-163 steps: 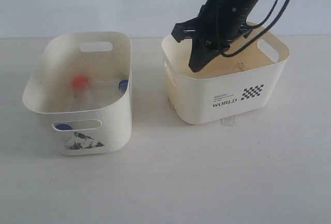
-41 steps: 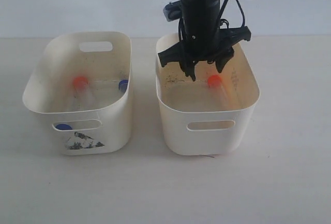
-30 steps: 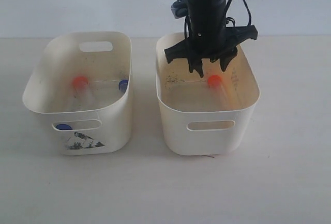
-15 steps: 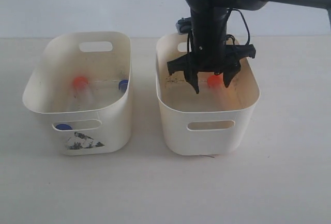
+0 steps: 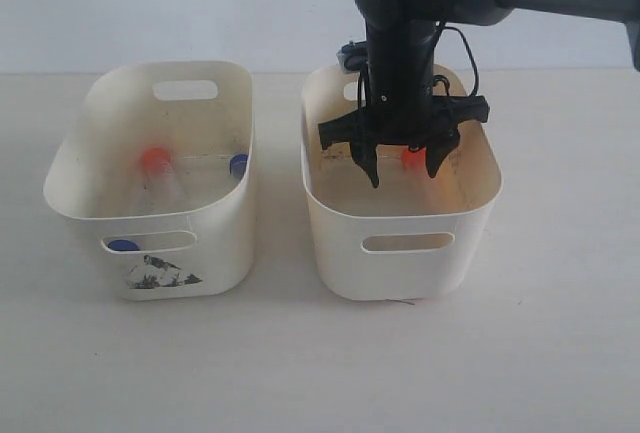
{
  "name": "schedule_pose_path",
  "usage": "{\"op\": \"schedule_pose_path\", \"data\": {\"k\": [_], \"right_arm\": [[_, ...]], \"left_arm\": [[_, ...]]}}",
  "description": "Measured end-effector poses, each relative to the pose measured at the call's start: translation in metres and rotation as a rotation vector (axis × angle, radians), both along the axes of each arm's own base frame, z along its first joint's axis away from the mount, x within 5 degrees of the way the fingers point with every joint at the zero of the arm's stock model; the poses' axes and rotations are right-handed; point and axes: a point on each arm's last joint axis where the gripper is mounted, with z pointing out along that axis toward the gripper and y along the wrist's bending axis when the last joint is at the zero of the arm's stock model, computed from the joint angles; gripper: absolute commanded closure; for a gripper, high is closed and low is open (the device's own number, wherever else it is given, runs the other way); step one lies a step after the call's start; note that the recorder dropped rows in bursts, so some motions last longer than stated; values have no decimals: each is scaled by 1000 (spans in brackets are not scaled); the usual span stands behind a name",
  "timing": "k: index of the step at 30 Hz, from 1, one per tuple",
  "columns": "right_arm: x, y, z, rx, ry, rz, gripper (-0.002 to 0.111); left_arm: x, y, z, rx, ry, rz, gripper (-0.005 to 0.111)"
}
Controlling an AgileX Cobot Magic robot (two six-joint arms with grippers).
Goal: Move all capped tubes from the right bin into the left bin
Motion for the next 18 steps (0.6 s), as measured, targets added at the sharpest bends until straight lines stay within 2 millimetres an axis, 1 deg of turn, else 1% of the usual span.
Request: {"op": "schedule_pose_path", "data": {"k": [12,18], "right_arm": [[-1,1,1,10,1,-1,46],[-3,1,16,39,-23,-5,46]], "left_arm": [[0,0,0,0,0,0,102],[0,-1,0,0,0,-21,102]]}}
